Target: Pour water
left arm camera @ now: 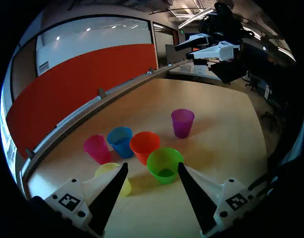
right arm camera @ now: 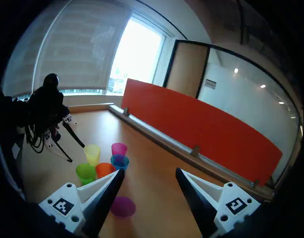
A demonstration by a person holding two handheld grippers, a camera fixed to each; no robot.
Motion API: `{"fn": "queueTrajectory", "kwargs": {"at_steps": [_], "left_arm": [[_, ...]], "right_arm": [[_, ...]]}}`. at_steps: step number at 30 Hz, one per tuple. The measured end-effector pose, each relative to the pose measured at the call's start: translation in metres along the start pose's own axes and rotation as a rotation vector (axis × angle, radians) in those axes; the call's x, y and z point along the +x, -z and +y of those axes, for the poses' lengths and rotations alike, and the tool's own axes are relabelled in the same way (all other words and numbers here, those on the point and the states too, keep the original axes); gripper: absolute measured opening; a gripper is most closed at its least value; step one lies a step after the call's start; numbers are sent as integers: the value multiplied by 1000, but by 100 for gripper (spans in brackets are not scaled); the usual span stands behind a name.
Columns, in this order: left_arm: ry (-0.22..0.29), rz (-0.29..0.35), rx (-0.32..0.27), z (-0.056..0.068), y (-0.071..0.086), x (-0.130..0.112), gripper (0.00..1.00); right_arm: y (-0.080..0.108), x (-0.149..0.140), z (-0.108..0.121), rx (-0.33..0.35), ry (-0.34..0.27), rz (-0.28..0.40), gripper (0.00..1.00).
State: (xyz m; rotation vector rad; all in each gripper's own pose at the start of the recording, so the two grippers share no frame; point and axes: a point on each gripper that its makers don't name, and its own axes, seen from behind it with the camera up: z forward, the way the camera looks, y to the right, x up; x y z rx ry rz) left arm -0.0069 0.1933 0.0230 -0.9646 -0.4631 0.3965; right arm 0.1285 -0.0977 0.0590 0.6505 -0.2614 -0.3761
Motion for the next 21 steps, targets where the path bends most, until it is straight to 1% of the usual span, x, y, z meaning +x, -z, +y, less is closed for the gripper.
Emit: {"fn": "queueTrajectory", "kwargs": {"at_steps": [6, 12, 21], "left_arm": [[4, -16, -31, 9, -12, -8, 93], [-2, -39, -51, 16, -24, -15, 93], [-9, -70, -67, 23, -40, -26, 93]], "right_arm": [[-6, -1, 1, 3, 6, -4, 100], [-9, -3, 2, 5, 7, -6, 100], [-12, -9, 6, 3, 11, -13, 100]]}}
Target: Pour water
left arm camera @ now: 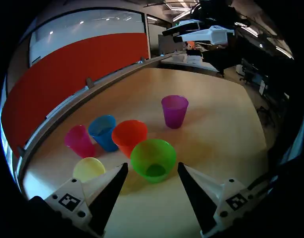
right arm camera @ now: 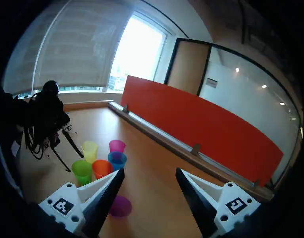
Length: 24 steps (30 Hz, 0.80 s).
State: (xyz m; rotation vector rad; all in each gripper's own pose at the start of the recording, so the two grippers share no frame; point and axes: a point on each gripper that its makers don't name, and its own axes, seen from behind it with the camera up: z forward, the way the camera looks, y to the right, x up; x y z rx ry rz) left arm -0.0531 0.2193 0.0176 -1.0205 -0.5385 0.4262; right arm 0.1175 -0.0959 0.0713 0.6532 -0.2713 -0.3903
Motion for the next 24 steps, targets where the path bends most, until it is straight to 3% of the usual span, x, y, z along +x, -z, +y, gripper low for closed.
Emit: {"fn": "queueTrajectory", "kwargs": {"at_steps": [24], "left_arm": [[-10, -18, -2, -1, -29, -3, 93]], "right_arm": [[-3, -13, 8, -9, -1, -14, 100]]}}
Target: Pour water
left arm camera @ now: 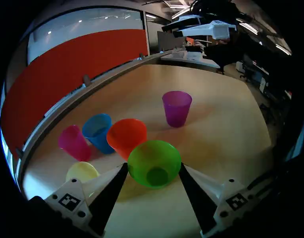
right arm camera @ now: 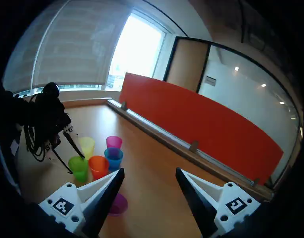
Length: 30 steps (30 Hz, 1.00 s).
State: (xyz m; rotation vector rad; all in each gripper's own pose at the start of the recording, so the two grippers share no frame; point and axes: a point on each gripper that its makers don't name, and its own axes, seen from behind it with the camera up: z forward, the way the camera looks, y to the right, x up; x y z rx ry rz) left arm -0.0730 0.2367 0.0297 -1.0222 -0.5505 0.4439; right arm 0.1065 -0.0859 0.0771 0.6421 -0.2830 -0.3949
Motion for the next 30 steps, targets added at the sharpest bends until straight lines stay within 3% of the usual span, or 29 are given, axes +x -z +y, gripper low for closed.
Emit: {"fn": "queueTrajectory", "kwargs": {"at_steps": [18, 30], "left_arm": [[9, -7, -13, 3, -12, 0, 91], [-15, -9, -9, 2, -12, -1, 87]], "right_arm": [[3, -5, 7, -15, -1, -3, 100], [3, -7, 8, -19, -5, -3, 100]]}}
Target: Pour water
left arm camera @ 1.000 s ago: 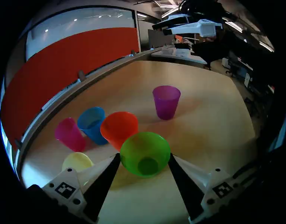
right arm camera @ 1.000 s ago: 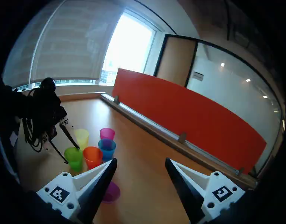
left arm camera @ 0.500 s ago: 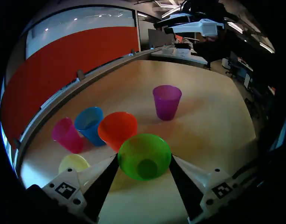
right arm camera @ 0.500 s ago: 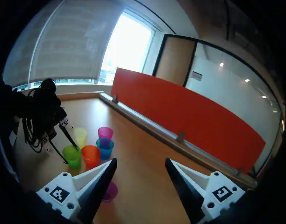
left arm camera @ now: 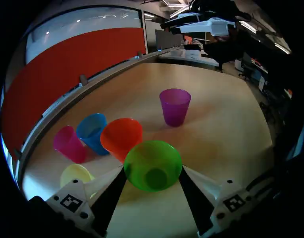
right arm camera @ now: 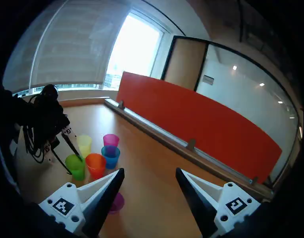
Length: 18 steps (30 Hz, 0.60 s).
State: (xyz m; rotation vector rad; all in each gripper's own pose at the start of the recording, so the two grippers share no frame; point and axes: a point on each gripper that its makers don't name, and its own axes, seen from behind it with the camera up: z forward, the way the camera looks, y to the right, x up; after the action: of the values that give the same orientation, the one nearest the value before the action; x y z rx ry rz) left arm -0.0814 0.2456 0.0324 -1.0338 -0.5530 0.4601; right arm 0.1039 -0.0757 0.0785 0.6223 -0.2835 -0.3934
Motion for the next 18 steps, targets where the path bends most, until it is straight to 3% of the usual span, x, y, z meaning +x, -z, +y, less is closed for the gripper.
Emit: {"fn": "queueTrajectory", "kwargs": {"at_steps": [9, 18], "left_arm": [[-11, 13, -11, 8, 6, 5, 87], [-7, 35, 10, 5, 17, 13, 87]], "right_arm": [[0, 4, -1, -1, 1, 1, 100], [-3, 7, -4, 9, 4, 3, 100]]}}
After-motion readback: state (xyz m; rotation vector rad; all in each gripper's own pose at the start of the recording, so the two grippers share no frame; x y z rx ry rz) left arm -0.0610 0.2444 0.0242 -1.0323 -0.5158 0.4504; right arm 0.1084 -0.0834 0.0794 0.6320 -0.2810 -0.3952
